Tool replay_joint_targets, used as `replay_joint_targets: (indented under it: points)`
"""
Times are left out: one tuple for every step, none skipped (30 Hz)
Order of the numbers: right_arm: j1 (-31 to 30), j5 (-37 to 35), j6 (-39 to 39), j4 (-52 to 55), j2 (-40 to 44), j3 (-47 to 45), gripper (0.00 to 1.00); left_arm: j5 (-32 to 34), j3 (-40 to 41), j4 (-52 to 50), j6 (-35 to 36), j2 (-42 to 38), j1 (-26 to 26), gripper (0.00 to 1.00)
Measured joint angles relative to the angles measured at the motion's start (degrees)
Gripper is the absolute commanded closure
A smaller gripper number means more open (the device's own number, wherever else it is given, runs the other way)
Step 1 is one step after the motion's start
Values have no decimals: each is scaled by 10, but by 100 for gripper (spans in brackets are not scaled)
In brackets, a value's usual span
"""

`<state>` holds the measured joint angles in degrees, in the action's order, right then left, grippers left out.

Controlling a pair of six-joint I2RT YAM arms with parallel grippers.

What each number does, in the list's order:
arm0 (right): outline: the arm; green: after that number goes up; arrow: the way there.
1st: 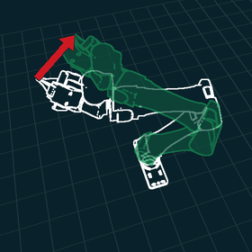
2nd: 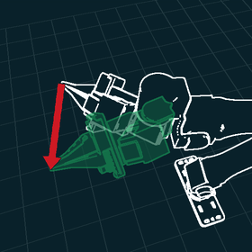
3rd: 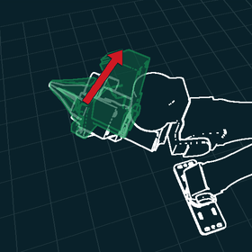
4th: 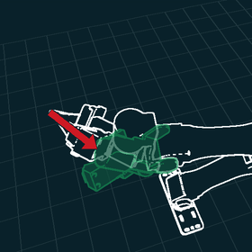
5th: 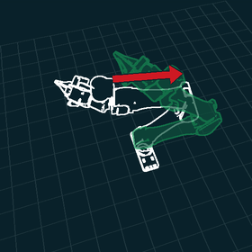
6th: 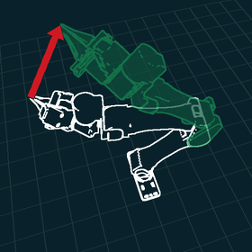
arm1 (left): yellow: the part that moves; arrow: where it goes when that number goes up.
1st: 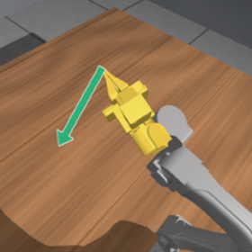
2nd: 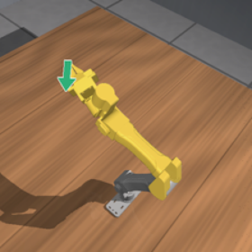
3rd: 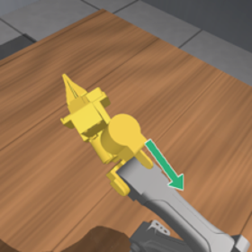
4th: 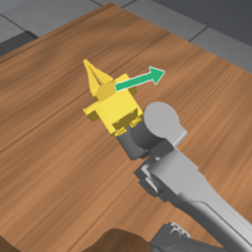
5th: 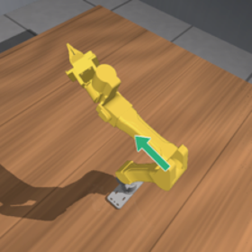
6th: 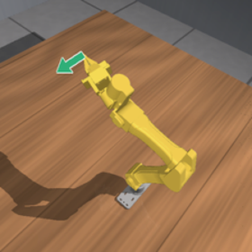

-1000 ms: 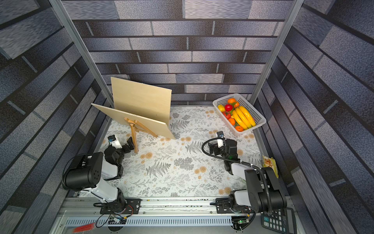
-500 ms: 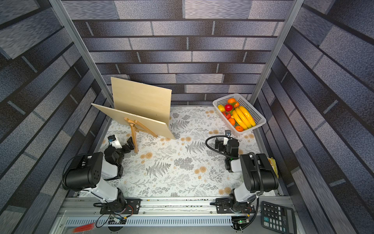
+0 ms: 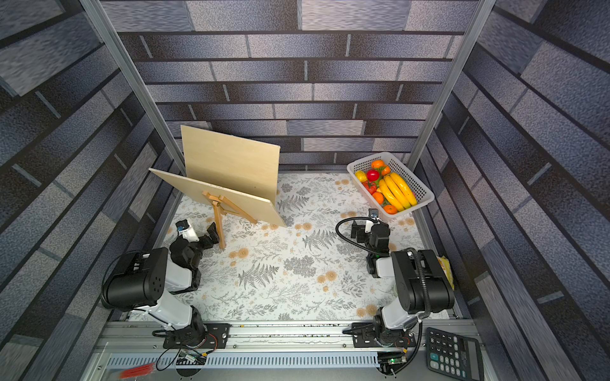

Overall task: Assemble the easel
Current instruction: Reset both arms

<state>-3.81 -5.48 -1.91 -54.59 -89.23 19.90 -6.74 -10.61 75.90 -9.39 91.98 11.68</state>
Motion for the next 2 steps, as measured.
replay_joint_targets:
  points:
    - [0, 1, 0, 0, 0, 0, 0, 0, 0, 0, 0, 0, 0, 0]
    - [1, 2, 0, 0, 0, 0, 0, 0, 0, 0, 0, 0, 0, 0]
